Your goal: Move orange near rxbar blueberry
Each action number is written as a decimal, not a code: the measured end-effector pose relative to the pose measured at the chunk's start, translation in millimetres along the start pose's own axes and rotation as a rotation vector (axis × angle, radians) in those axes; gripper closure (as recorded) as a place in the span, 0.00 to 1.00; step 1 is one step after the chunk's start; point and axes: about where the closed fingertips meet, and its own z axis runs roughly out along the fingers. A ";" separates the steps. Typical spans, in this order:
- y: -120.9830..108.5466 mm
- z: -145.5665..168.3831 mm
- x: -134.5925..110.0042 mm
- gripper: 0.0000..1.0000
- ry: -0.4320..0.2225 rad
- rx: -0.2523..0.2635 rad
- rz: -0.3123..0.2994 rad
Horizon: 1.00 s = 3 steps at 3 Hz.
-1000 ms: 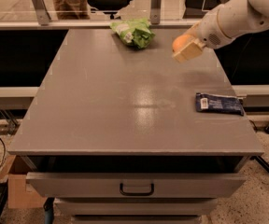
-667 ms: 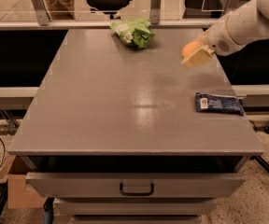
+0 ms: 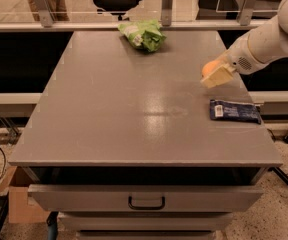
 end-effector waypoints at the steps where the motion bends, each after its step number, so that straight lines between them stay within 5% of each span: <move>1: 11.9 8.7 4.0 1.00 0.013 -0.036 0.020; 3: 33.1 24.1 5.2 0.59 0.023 -0.119 0.034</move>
Offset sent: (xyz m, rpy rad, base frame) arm -0.0212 0.0282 -0.0343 0.0567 0.1366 0.0499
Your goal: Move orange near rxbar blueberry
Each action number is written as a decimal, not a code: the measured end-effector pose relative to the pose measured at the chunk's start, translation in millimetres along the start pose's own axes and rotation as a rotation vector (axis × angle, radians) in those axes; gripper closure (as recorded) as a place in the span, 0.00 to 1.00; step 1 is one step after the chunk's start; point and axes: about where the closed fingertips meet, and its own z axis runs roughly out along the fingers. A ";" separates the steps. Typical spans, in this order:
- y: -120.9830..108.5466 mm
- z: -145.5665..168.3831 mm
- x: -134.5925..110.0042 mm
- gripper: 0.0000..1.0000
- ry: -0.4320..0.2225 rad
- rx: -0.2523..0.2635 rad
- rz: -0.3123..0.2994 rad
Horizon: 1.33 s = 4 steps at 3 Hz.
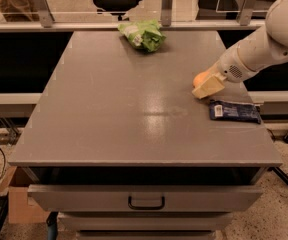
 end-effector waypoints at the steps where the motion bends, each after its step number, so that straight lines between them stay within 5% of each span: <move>1: 1.6 2.7 -0.1 0.35 0.006 -0.012 0.003; 2: 0.5 2.7 -1.6 0.04 0.009 -0.014 0.002; 4: 0.0 0.4 -2.3 0.00 0.005 -0.011 0.002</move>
Offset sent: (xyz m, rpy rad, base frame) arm 0.0026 -0.0010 0.0033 -0.0041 0.0113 0.0003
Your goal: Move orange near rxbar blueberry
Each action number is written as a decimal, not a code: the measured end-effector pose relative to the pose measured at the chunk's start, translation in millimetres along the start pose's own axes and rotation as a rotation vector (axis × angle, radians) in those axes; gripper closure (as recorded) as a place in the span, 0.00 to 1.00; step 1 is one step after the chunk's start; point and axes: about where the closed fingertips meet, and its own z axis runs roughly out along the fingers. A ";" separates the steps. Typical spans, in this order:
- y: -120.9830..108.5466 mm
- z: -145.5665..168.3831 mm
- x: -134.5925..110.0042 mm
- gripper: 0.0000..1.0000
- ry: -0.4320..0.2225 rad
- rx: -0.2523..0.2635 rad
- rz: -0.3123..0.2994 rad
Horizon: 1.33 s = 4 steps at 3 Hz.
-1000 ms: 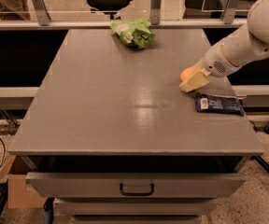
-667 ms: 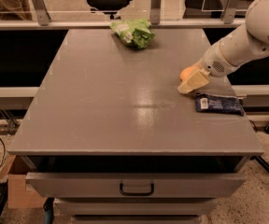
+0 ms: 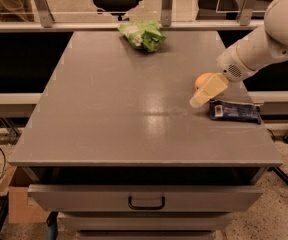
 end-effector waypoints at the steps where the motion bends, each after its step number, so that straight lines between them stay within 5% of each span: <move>1: -10.1 -17.5 -9.3 0.00 -0.061 0.050 0.006; 3: -48.7 -99.7 -11.8 0.00 -0.206 0.335 0.073; 4: -65.0 -112.0 -22.6 0.00 -0.257 0.413 0.074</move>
Offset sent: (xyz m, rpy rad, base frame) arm 0.0123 -0.0689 0.1199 0.1168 -0.3903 -0.2305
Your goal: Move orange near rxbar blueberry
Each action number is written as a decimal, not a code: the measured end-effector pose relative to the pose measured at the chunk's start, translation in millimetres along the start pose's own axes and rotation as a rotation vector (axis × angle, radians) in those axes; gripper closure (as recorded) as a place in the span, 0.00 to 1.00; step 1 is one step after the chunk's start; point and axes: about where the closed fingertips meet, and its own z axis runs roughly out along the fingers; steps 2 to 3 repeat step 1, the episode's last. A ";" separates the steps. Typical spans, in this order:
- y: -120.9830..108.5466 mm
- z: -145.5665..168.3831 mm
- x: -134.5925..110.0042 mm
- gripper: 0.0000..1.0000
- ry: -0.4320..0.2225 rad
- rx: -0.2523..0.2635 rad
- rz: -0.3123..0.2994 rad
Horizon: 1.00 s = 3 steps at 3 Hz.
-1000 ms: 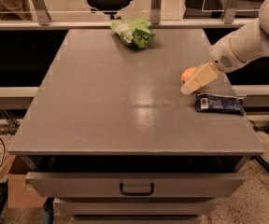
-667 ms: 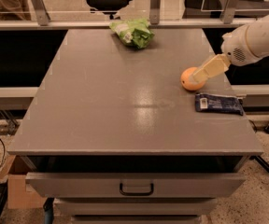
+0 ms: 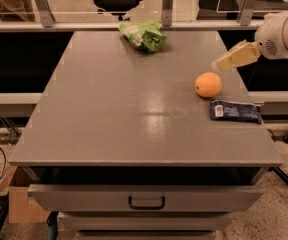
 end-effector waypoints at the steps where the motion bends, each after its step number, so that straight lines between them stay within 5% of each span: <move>1: 0.1 0.2 -0.3 0.00 0.000 0.000 0.000; 3: 0.1 0.2 -0.3 0.00 0.000 0.000 0.000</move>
Offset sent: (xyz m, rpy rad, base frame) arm 0.0000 0.0000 0.0000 0.0000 0.0000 0.0000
